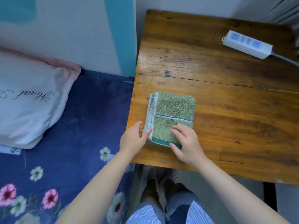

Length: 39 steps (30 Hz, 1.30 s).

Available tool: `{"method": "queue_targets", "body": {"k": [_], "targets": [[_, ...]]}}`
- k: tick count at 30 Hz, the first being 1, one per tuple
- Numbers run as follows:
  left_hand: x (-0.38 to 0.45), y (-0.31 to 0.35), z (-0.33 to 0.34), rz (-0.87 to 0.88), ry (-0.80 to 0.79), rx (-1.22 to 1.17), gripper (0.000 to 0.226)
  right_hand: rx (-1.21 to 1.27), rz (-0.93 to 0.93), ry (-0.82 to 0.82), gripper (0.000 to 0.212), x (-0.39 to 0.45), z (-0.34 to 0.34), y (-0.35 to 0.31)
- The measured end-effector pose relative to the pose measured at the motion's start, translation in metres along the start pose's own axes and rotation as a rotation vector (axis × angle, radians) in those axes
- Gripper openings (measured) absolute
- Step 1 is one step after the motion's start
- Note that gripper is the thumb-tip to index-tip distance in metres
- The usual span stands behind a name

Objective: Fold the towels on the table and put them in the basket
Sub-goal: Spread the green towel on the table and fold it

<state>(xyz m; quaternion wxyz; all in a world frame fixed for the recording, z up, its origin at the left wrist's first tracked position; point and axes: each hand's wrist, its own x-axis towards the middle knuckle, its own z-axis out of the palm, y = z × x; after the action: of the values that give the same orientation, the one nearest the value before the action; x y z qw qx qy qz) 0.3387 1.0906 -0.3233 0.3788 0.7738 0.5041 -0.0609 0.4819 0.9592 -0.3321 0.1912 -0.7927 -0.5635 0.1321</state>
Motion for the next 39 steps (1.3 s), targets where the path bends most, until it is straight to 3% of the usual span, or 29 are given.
{"method": "queue_targets", "body": {"k": [3, 5, 8, 12, 14, 16, 18, 20, 22, 24, 28, 32, 35, 39], "targets": [[0.002, 0.014, 0.01, -0.026, -0.044, 0.137, 0.058, -0.311, -0.006, -0.193, 0.093, -0.013, 0.003, 0.014], [0.002, 0.019, 0.014, -0.016, -0.022, 0.206, 0.049, -0.389, 0.021, -0.228, 0.102, -0.015, 0.008, 0.017], [-0.001, 0.024, 0.014, 0.025, 0.016, 0.259, 0.029, -0.32, -0.049, -0.062, 0.06, -0.015, 0.022, 0.019], [-0.005, 0.023, 0.012, -0.044, 0.034, 0.173, 0.026, -0.301, -0.019, -0.029, 0.06, -0.017, 0.033, 0.018], [-0.003, 0.016, 0.014, -0.07, 0.019, 0.218, 0.029, -0.372, -0.049, -0.124, 0.061, -0.015, 0.033, 0.018], [0.0, 0.012, 0.018, -0.105, 0.005, 0.229, 0.03, -0.422, -0.041, -0.243, 0.076, -0.012, 0.027, 0.016], [-0.001, 0.014, 0.02, -0.112, 0.03, 0.205, 0.031, -0.411, -0.084, -0.245, 0.066, -0.009, 0.016, 0.013], [-0.003, 0.022, 0.021, -0.015, 0.126, 0.192, 0.04, -0.231, -0.093, -0.168, 0.053, 0.0, -0.001, 0.016], [-0.001, 0.031, 0.018, 0.099, 0.162, 0.213, 0.049, -0.016, 0.019, -0.022, 0.047, 0.022, -0.022, 0.024], [0.008, 0.043, 0.016, 0.202, 0.136, 0.26, 0.051, 0.085, 0.188, 0.016, 0.047, 0.053, -0.042, 0.036], [0.034, 0.063, 0.022, 0.305, 0.033, 0.368, 0.056, 0.184, 0.361, -0.217, 0.043, 0.106, -0.051, 0.065], [0.05, 0.054, 0.033, 0.217, -0.074, 0.429, 0.061, 0.126, 0.372, -0.317, 0.026, 0.123, -0.052, 0.074], [0.053, 0.047, 0.039, 0.185, -0.073, 0.469, 0.062, -0.023, 0.407, -0.347, 0.026, 0.13, -0.045, 0.071], [0.055, 0.048, 0.043, 0.171, -0.046, 0.492, 0.062, -0.142, 0.538, -0.162, 0.027, 0.136, -0.02, 0.067]]}}
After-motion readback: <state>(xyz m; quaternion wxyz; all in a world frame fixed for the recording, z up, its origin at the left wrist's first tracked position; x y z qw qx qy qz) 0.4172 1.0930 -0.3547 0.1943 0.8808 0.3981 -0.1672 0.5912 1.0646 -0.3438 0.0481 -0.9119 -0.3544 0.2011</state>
